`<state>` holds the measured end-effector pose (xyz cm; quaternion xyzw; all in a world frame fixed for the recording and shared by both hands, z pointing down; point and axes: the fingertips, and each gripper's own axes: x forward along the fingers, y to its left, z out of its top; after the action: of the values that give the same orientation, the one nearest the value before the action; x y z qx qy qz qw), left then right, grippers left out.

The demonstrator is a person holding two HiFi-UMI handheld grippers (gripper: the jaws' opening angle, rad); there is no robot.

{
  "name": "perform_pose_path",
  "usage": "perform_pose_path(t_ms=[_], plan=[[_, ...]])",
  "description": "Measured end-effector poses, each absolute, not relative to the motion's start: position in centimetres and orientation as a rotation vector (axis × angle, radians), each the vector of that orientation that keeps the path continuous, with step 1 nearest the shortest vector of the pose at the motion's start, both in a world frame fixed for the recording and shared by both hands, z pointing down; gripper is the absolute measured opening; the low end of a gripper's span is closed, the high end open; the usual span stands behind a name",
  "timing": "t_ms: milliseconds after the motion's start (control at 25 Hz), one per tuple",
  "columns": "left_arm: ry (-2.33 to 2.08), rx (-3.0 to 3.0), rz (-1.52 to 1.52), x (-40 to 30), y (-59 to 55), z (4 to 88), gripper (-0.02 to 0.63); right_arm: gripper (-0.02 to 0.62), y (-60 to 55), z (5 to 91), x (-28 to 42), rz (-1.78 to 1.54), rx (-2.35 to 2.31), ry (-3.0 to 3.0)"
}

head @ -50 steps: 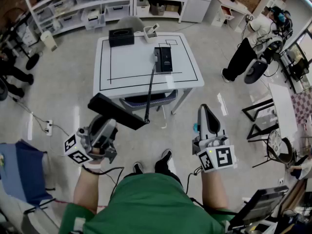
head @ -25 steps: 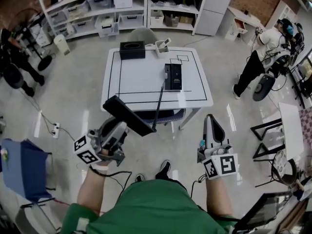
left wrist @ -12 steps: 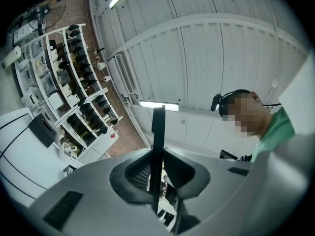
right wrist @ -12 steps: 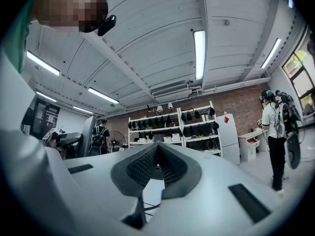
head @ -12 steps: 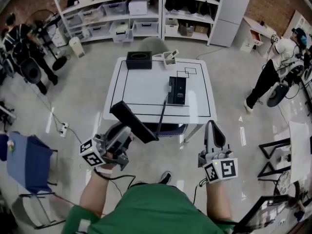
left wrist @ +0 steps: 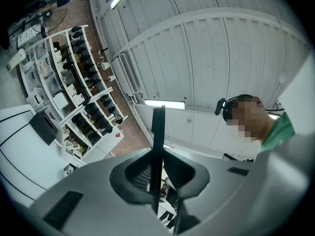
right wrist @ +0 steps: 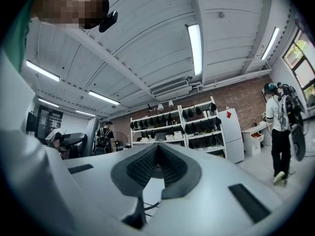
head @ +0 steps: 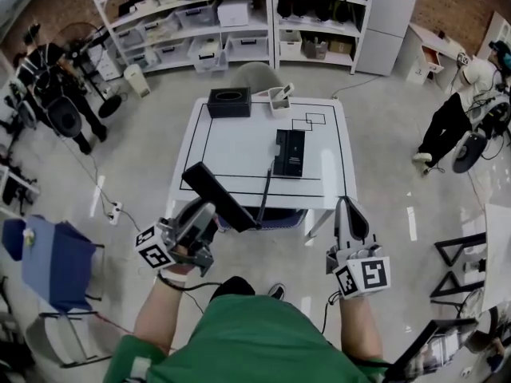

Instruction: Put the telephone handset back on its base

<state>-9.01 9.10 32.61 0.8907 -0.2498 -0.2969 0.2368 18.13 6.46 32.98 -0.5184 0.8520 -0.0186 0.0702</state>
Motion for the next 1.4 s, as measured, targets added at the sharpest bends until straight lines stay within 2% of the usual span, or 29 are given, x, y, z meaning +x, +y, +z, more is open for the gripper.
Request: perform_pose_path(t_ms=[360,800,1400], plan=[[-0.658,2.380,-0.776,-8.1,3.2,35.5,0.081,0.020,2.3,34.5,18.8,-0.115,-1.596,2.577],[-0.531,2.312,-0.640,-9.1,-9.5,41.9,0.081,0.021,-5.3,35.9,17.5,-0.119,-1.798,2.517],[-0.260,2.161,-0.518,-9.3,-21.1,50.3,0.080,0.020,-11.3,37.9,12.6,-0.138,-2.057,2.476]])
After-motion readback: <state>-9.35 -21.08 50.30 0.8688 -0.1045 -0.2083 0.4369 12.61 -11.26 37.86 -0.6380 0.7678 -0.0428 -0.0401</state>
